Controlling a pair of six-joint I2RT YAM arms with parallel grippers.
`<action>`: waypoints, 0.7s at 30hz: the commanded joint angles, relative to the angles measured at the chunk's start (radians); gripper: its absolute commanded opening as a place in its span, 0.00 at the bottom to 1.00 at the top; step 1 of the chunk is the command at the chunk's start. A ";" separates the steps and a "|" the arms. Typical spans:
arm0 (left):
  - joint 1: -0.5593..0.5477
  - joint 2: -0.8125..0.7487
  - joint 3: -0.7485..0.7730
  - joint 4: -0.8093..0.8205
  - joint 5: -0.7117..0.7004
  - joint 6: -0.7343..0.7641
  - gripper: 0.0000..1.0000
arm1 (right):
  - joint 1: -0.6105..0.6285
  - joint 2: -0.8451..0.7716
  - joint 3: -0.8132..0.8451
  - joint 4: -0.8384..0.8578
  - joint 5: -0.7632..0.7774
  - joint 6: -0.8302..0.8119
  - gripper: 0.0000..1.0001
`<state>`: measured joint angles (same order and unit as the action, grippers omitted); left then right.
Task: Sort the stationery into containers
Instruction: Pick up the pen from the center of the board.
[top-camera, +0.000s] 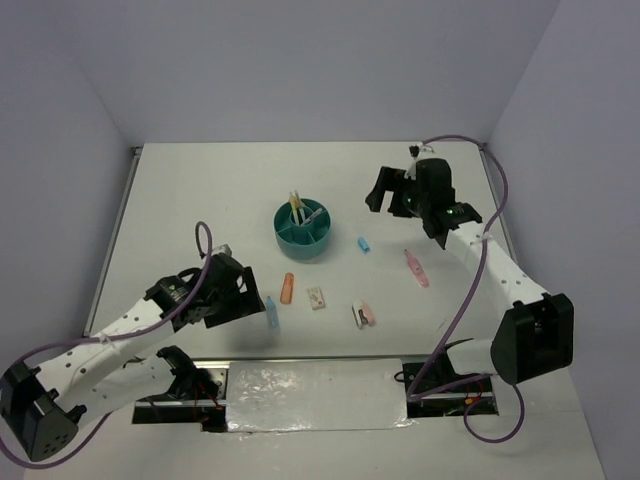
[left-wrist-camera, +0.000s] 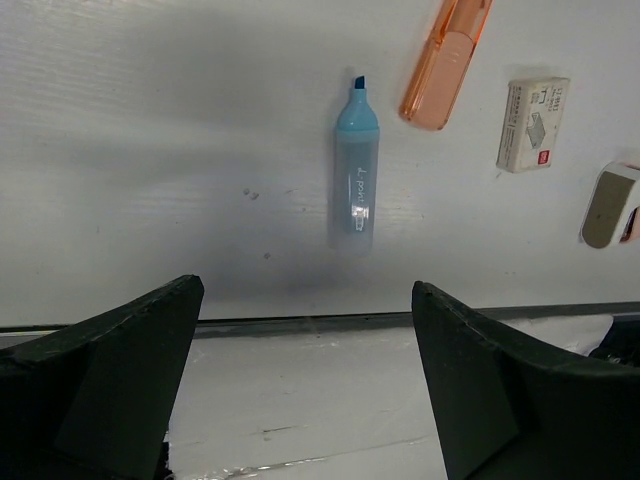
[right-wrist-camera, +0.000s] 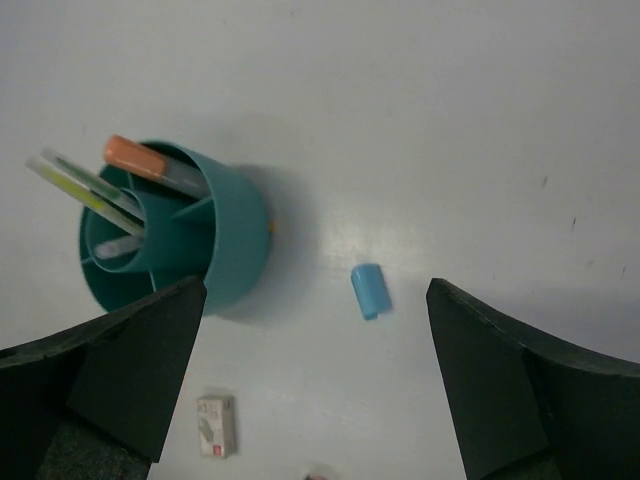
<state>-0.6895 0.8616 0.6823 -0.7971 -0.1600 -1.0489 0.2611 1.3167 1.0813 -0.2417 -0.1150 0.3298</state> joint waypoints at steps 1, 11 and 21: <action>-0.042 0.042 0.013 0.047 -0.016 -0.068 0.98 | 0.004 -0.036 -0.056 -0.077 0.034 0.095 1.00; -0.166 0.309 0.037 0.148 -0.156 -0.163 0.87 | 0.004 -0.086 -0.118 -0.114 0.011 0.124 1.00; -0.251 0.591 0.114 0.202 -0.225 -0.171 0.67 | 0.004 -0.125 -0.116 -0.128 -0.078 0.121 1.00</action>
<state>-0.9276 1.4136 0.7624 -0.6209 -0.3370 -1.1896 0.2611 1.2259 0.9604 -0.3683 -0.1505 0.4503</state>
